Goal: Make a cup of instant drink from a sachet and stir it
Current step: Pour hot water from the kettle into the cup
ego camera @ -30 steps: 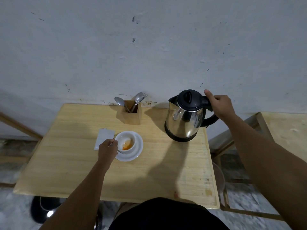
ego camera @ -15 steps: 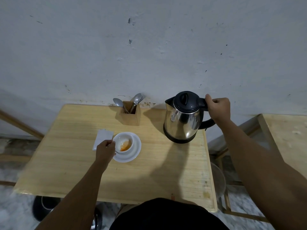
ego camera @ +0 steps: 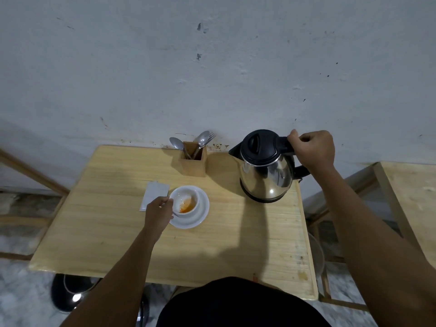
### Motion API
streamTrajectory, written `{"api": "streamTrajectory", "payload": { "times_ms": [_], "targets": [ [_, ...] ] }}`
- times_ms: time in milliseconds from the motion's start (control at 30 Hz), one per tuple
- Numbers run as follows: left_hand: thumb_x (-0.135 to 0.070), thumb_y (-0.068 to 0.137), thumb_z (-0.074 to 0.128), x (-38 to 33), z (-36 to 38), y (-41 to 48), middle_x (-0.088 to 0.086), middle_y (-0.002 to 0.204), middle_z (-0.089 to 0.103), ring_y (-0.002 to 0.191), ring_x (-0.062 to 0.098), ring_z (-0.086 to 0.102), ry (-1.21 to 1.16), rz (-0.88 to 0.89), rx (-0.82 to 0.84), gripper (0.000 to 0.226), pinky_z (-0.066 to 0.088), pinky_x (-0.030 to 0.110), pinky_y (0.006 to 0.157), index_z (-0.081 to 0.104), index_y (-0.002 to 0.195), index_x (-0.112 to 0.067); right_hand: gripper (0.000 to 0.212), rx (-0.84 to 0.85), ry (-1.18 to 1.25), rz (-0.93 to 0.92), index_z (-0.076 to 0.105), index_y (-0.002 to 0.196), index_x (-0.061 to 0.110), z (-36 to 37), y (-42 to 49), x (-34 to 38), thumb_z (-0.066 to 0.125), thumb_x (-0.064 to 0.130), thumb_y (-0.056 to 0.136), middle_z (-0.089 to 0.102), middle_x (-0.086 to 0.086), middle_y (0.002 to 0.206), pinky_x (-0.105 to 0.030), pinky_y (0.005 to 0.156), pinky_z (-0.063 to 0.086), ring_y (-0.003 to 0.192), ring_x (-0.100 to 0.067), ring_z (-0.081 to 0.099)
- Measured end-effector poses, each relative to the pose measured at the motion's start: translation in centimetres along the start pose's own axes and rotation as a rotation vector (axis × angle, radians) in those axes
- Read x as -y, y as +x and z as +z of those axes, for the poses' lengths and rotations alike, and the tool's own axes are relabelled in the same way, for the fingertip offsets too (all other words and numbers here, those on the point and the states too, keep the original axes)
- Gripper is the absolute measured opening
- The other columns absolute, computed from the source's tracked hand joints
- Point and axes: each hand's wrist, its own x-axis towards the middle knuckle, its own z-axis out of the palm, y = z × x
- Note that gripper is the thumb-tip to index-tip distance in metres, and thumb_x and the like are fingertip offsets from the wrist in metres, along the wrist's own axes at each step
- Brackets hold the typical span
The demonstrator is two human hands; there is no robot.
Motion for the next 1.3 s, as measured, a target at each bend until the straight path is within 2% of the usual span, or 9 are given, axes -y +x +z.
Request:
{"api": "streamTrajectory", "payload": {
  "times_ms": [133, 300, 433, 533, 700, 933, 1033, 1133, 1300],
  "targets": [
    [-0.022, 0.092, 0.055, 0.4, -0.4, 0.6, 0.011, 0.089, 0.065, 0.062, 0.02, 0.062, 0.004, 0.012, 0.041, 0.021, 0.047, 0.025, 0.057, 0.062, 0.105, -0.008, 0.057, 0.075, -0.177, -0.066, 0.036, 0.04, 0.011, 0.6, -0.4, 2.9, 0.054, 0.048, 0.078, 0.023, -0.001, 0.039, -0.025, 0.045, 0.021, 0.038, -0.018, 0.022],
    [-0.021, 0.092, 0.057, 1.1, -0.9, 1.1, 0.008, 0.082, 0.061, 0.058, 0.022, 0.059, -0.036, 0.025, 0.094, 0.028, 0.049, 0.028, 0.058, 0.064, 0.11, -0.001, 0.058, 0.157, -0.374, -0.073, 0.027, 0.045, 0.015, 1.6, -1.5, 6.2, 0.054, 0.056, 0.077, 0.019, 0.002, 0.042, -0.024, 0.046, 0.022, 0.039, -0.018, 0.021],
    [-0.022, 0.092, 0.057, 1.2, -1.4, 1.3, 0.009, 0.091, 0.062, 0.065, 0.023, 0.058, -0.036, 0.039, 0.14, 0.028, 0.047, 0.024, 0.054, 0.064, 0.112, -0.003, 0.061, 0.221, -0.457, -0.065, 0.026, 0.047, 0.015, 2.4, -2.4, 8.5, 0.054, 0.06, 0.077, 0.019, 0.003, 0.042, -0.025, 0.046, 0.026, 0.041, -0.018, 0.025],
    [-0.02, 0.093, 0.056, 1.2, -1.7, 1.4, 0.006, 0.081, 0.061, 0.064, 0.022, 0.058, -0.039, 0.056, 0.177, 0.026, 0.048, 0.023, 0.052, 0.065, 0.111, -0.004, 0.062, 0.276, -0.498, -0.085, 0.026, 0.047, 0.015, 2.9, -3.0, 9.9, 0.056, 0.062, 0.076, 0.02, 0.004, 0.042, -0.025, 0.047, 0.027, 0.041, -0.018, 0.027],
    [-0.017, 0.092, 0.055, 1.5, -2.4, 1.9, 0.002, 0.079, 0.062, 0.06, 0.018, 0.059, -0.018, 0.082, 0.229, 0.023, 0.049, 0.021, 0.052, 0.066, 0.109, -0.005, 0.064, 0.373, -0.566, -0.08, 0.039, 0.049, 0.013, 3.9, -3.5, 11.2, 0.057, 0.069, 0.073, 0.033, 0.002, 0.043, -0.026, 0.05, 0.034, 0.043, -0.021, 0.042],
    [-0.018, 0.092, 0.056, 1.9, -2.7, 2.7, 0.0, 0.077, 0.063, 0.054, 0.013, 0.058, 0.003, 0.115, 0.274, 0.026, 0.05, 0.017, 0.046, 0.066, 0.11, -0.002, 0.071, 0.515, -0.657, -0.111, 0.046, 0.052, 0.013, 4.9, -3.7, 12.7, 0.054, 0.082, 0.07, 0.044, 0.003, 0.049, -0.025, 0.051, 0.032, 0.051, -0.019, 0.049],
    [-0.017, 0.092, 0.057, 1.9, -2.6, 2.7, 0.0, 0.078, 0.063, 0.055, 0.014, 0.058, 0.005, 0.132, 0.279, 0.026, 0.051, 0.021, 0.048, 0.066, 0.11, -0.001, 0.066, 0.588, -0.654, -0.136, 0.068, 0.076, 0.021, 5.3, -3.7, 13.1, 0.054, 0.085, 0.066, 0.063, 0.006, 0.081, -0.027, 0.061, 0.039, 0.076, -0.015, 0.059],
    [-0.017, 0.092, 0.057, 2.0, -2.6, 2.8, 0.001, 0.082, 0.063, 0.059, 0.014, 0.058, 0.008, 0.146, 0.278, 0.025, 0.051, 0.024, 0.051, 0.067, 0.109, -0.003, 0.06, 0.655, -0.643, -0.158, 0.071, 0.095, 0.033, 5.6, -3.9, 13.6, 0.059, 0.083, 0.064, 0.063, 0.012, 0.098, -0.03, 0.069, 0.041, 0.087, -0.013, 0.055],
    [-0.018, 0.091, 0.057, 2.1, -2.5, 3.0, -0.002, 0.079, 0.062, 0.065, 0.016, 0.058, 0.002, 0.156, 0.281, 0.024, 0.055, 0.037, 0.066, 0.069, 0.106, -0.003, 0.058, 0.734, -0.647, -0.171, 0.075, 0.093, 0.036, 6.4, -4.1, 14.1, 0.064, 0.082, 0.06, 0.07, 0.017, 0.08, -0.027, 0.062, 0.044, 0.075, -0.007, 0.062]
  ]
}}
